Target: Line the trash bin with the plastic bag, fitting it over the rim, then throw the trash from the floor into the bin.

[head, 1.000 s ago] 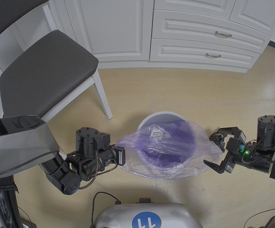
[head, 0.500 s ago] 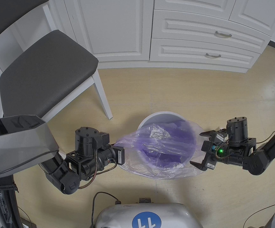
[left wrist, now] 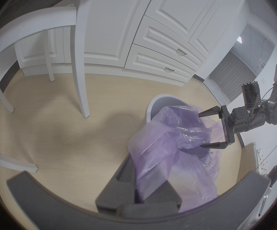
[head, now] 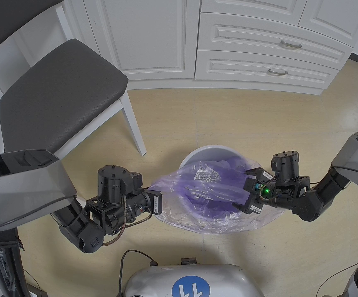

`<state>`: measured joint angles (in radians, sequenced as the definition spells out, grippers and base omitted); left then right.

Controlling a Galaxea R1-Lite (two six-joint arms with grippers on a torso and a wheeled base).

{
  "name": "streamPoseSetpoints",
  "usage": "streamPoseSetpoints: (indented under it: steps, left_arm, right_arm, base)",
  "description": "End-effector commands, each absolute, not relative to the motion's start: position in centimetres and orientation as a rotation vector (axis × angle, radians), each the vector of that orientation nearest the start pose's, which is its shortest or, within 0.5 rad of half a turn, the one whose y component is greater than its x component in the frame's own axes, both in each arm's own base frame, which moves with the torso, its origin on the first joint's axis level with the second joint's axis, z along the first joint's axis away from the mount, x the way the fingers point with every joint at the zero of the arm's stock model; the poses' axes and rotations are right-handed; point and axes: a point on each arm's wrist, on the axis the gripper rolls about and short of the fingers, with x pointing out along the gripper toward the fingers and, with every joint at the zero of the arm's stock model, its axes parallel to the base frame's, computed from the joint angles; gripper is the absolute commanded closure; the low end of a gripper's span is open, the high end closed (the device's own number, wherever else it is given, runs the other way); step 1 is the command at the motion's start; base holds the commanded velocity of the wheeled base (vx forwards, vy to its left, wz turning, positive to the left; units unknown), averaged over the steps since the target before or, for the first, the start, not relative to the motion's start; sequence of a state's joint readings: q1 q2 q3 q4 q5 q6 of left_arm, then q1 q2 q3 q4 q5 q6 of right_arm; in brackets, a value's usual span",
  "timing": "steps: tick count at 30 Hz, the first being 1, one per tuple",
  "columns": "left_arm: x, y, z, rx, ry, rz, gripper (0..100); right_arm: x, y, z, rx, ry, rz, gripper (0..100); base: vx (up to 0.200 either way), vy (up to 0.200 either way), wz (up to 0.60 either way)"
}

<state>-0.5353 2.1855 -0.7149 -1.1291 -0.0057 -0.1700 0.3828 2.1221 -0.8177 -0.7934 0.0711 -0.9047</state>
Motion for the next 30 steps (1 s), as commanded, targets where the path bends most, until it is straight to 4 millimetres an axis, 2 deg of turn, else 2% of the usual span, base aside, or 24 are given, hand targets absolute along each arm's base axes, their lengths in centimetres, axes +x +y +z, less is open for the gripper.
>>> streamPoseSetpoints:
  steps: [1,6,11,12,14,16,22,23,29,30]
  left_arm:
    - [31.2,-18.5,4.4,-0.074,0.379,-0.506,100]
    - [31.2,-18.5,4.5,-0.076,0.373,-0.505,100]
    - [31.2,-18.5,4.5,-0.079,0.362,-0.506,100]
    - [31.3,-18.4,4.4,-0.079,0.364,-0.504,100]
    - [31.2,-18.5,4.4,-0.078,0.365,-0.506,100]
    - [31.2,-18.5,4.0,-0.078,0.377,-0.510,100]
    - [31.3,-18.6,3.4,-0.079,0.394,-0.514,100]
    - [31.3,-18.6,3.4,-0.082,0.395,-0.515,0]
    - [30.8,-18.3,4.6,-0.089,0.371,-0.532,0]
    - [29.9,-17.9,6.1,-0.101,0.356,-0.584,0]
  right_arm:
    - [34.5,14.3,4.6,-0.947,0.287,0.658,100]
    - [35.0,14.7,5.3,-0.941,0.255,0.650,100]
    - [34.2,14.6,7.2,-0.924,0.215,0.638,100]
    - [33.8,14.5,8.1,-0.916,0.197,0.629,100]
    - [33.7,14.5,8.4,-0.915,0.191,0.627,100]
    - [33.3,14.3,10.0,-0.883,0.165,0.614,100]
    - [33.3,14.3,10.3,-0.855,0.166,0.609,100]
    - [33.2,14.5,10.4,-0.844,0.164,0.611,100]
    - [33.2,15.0,11.3,-0.747,0.158,0.606,100]
    - [33.7,15.3,11.6,-0.663,0.175,0.615,100]
  base:
    - [0.000,0.000,0.00]
    - [0.000,0.000,0.00]
    - [0.000,0.000,0.00]
    - [0.000,0.000,0.00]
    - [0.000,0.000,0.00]
    - [0.000,0.000,0.00]
    - [0.000,0.000,0.00]
    - [0.000,0.000,0.00]
    - [0.000,0.000,0.00]
    - [0.000,0.000,0.00]
